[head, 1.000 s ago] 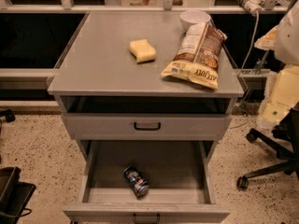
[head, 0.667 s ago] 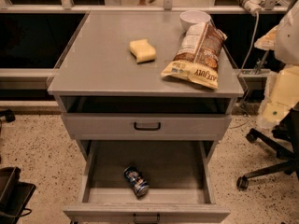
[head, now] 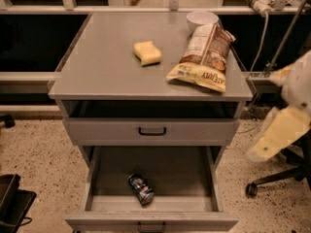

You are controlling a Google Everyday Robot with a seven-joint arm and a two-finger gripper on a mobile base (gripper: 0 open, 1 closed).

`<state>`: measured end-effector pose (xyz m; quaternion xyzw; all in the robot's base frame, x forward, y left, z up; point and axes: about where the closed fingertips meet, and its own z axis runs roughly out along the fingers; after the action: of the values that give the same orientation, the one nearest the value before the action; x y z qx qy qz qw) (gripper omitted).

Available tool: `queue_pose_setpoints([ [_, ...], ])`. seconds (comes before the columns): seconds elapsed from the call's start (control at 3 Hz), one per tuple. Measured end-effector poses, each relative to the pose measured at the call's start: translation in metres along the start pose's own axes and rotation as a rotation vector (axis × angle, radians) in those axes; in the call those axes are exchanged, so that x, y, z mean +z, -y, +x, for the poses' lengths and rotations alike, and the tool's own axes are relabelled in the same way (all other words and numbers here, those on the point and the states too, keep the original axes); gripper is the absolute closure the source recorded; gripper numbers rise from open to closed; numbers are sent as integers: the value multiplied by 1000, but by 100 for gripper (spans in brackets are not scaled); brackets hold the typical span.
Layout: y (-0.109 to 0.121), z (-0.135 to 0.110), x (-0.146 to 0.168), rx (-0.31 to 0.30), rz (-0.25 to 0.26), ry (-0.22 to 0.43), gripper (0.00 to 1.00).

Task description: Pick pepsi can from middle drawer and place on counter

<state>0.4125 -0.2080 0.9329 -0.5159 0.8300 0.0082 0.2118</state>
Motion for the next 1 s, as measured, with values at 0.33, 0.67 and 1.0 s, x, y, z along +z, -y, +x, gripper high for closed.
queue_pose_setpoints([
  [0.33,-35,-1,84,149,-117,90,0],
  [0.67,-44,8,112,170,-117,91,0],
  [1.0,-48,6,126,223,-148,129,0],
])
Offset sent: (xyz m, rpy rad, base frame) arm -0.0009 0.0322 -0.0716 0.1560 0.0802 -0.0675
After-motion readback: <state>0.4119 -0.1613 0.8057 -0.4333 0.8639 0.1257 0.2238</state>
